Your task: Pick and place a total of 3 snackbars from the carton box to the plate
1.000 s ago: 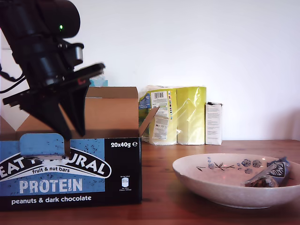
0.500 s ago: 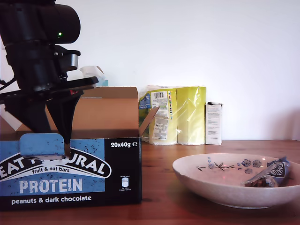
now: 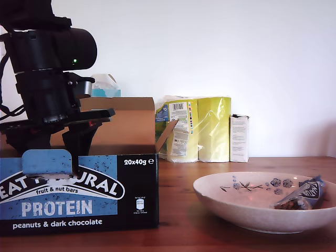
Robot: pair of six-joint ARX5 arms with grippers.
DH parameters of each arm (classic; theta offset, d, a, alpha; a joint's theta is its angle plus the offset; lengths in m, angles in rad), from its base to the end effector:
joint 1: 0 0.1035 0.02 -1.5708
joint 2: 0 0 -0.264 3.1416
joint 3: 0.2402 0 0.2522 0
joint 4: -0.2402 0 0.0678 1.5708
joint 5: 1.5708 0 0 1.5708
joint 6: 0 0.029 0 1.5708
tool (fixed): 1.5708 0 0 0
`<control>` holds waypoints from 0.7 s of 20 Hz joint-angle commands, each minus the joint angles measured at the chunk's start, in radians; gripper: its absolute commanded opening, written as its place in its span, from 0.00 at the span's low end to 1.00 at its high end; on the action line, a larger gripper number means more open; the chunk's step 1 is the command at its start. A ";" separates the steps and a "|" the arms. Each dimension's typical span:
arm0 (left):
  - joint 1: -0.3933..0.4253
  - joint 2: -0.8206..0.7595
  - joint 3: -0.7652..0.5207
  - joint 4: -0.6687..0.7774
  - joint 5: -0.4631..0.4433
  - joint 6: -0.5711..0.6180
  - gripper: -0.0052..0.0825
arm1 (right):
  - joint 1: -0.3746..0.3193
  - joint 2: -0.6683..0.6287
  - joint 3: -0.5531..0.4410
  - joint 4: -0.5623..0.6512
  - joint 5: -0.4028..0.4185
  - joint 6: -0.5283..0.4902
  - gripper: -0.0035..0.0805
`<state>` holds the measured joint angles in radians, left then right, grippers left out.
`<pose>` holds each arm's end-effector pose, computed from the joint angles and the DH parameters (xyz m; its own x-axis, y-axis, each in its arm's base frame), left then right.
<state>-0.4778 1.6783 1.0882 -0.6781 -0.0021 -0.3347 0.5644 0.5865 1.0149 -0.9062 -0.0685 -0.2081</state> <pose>0.2789 -0.1444 0.1871 0.2656 -0.1352 -0.9546 0.1554 0.9832 -0.0960 0.0698 0.0466 0.3615 0.7119 0.5317 -0.4587 -0.6527 0.7421 -0.1527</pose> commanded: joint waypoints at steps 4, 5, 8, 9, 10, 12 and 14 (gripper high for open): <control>-0.002 0.066 -0.014 0.003 -0.011 -0.006 0.52 | -0.003 0.000 -0.021 0.004 0.000 -0.003 0.03; -0.002 0.073 -0.014 0.006 -0.015 -0.006 0.52 | -0.003 0.000 -0.021 0.004 0.000 -0.003 0.03; -0.002 0.098 -0.014 0.011 -0.018 -0.006 0.52 | -0.003 0.000 -0.021 0.004 0.000 -0.003 0.03; -0.002 0.109 -0.014 0.016 -0.018 -0.006 0.52 | -0.003 0.000 -0.021 0.004 0.000 -0.003 0.03; -0.002 0.116 -0.014 0.017 -0.018 -0.007 0.52 | -0.003 0.000 -0.021 0.004 0.000 -0.003 0.03; -0.002 0.129 -0.014 0.019 -0.018 -0.007 0.52 | -0.003 0.000 -0.021 0.005 0.000 -0.003 0.03; -0.002 0.142 -0.014 0.018 -0.015 -0.007 0.52 | -0.003 0.000 -0.021 0.008 0.000 -0.006 0.03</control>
<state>-0.4778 1.7523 1.0897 -0.6659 -0.0204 -0.3355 0.5644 0.5865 1.0149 -0.9058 -0.0685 -0.2108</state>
